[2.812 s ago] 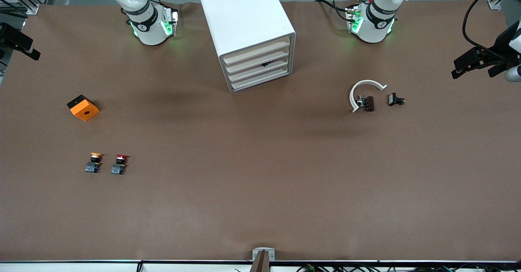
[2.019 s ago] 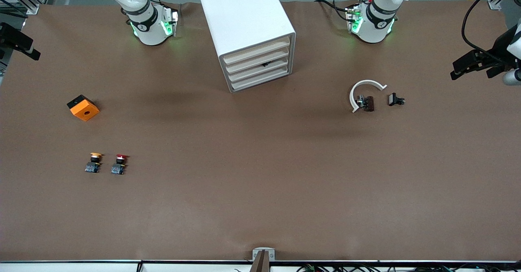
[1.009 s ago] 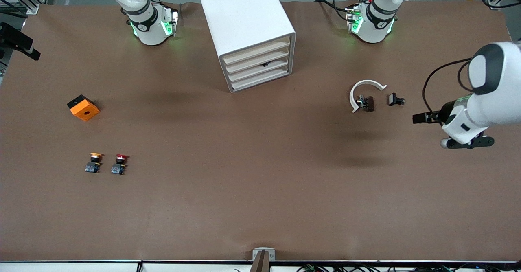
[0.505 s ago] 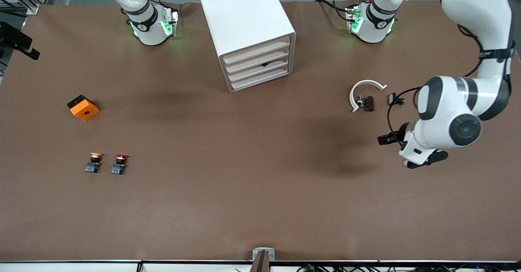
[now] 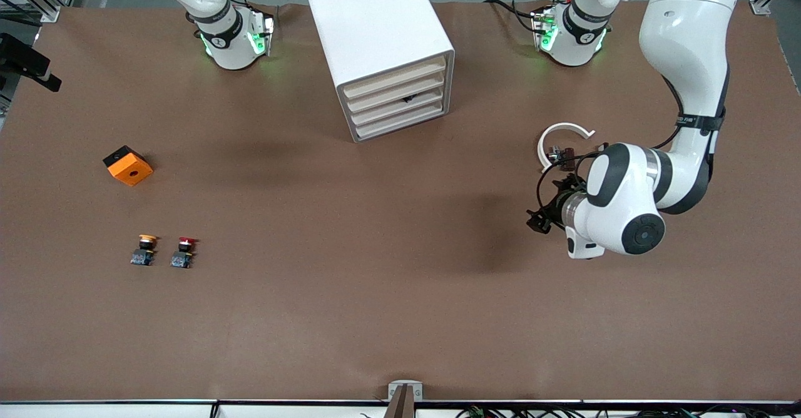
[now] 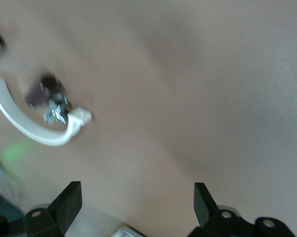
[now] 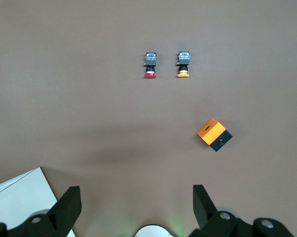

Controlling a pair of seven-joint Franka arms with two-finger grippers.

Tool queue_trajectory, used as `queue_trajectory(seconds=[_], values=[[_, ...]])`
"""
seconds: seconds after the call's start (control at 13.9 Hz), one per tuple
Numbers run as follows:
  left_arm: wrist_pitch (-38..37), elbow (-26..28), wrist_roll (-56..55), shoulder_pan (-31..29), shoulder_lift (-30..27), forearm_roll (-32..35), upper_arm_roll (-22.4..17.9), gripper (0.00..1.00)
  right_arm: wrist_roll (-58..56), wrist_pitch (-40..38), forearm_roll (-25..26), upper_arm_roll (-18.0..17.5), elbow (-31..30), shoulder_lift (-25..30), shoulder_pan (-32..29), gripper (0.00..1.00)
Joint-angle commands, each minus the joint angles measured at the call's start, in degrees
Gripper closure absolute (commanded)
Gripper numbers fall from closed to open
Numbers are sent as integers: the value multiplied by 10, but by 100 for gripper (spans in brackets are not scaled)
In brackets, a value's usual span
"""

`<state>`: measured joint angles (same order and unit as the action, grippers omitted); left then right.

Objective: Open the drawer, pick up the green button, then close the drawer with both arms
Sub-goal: 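Move the left gripper toward the white cabinet's drawer handle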

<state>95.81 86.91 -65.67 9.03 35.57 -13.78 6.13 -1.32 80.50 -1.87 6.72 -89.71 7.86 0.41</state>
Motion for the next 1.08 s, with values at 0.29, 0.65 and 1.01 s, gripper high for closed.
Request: queue_trajectory(seconds=[0.29,0.65,1.01], values=[[-74,-61,-247,-6,64,-140,6,0,-3,-4,2,-2,12,-42,-10,0],[-170,-74,-450,-7,121,-237,7,0,-59,-1,4,-2,18,-61,-12,0],[-254,-72,-609,-2,161,-317,26,0,-60,-3,5,-3,28,-116,-11,0]])
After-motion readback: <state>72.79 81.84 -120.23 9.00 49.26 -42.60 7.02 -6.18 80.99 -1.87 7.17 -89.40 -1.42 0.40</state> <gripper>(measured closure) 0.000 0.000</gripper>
